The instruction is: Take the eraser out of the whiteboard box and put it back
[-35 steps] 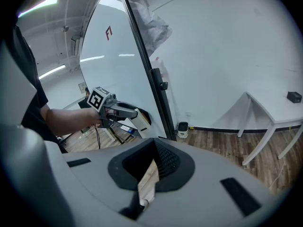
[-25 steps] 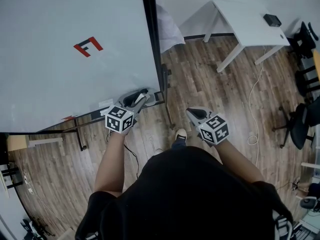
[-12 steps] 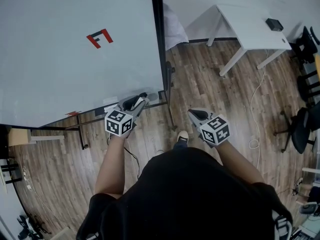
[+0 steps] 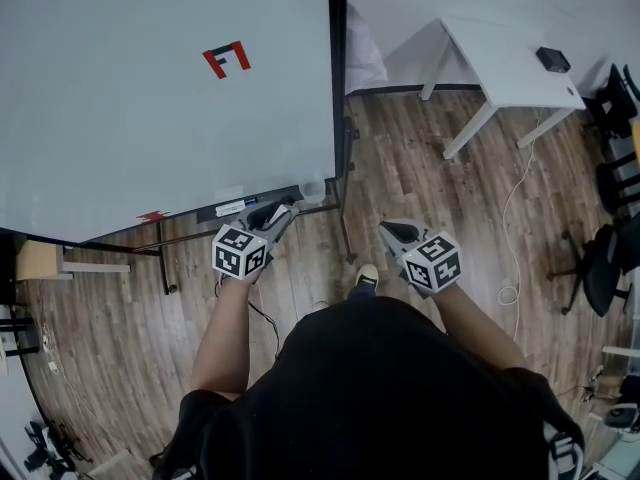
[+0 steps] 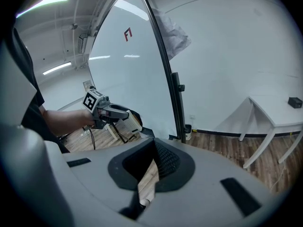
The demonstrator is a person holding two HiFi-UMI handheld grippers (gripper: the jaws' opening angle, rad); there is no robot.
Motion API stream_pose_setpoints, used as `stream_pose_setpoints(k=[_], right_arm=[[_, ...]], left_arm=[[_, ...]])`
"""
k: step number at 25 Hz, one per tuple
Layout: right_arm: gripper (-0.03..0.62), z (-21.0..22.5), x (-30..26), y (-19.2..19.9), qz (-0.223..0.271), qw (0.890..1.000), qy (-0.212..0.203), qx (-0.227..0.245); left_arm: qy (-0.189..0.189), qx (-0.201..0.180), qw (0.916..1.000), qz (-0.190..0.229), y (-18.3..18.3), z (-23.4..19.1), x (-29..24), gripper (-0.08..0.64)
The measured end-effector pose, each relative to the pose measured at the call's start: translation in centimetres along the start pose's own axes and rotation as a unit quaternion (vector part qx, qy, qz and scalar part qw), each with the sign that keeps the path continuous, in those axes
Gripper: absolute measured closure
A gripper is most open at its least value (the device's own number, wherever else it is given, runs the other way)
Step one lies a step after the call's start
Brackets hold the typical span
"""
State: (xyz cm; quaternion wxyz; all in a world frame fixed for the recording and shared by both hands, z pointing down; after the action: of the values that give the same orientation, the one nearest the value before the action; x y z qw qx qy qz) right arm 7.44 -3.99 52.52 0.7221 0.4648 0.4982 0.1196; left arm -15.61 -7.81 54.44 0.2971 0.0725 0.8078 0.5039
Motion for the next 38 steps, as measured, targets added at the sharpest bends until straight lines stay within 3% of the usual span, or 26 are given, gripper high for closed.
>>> stream_pose_setpoints(k=[21, 38], right_arm=[[0.598, -1.9, 2.2, 1.9, 0.0, 1.0, 0.015, -0.005], [0.598, -1.5, 2.7, 2.3, -0.001, 1.0, 0.016, -0.004]], left_arm=[[0.014, -0.008, 0.9998, -0.009, 2.5, 2.6, 1.8, 0.411], [0.015, -0.012, 0.9997, -0.016, 2.2, 3.0, 1.4, 0.411]])
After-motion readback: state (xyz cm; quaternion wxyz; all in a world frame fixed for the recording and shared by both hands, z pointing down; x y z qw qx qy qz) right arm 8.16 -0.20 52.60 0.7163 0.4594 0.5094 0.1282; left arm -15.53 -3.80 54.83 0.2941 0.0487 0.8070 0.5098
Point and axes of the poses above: the fingertips, and each gripper's own axes: x backward along the fingers, z to its right, y out of its underside, the point moved 2 cm from there along x, backward along the fingers, and after that the axes turned 15 degrees about y, right-handed, at the moved point
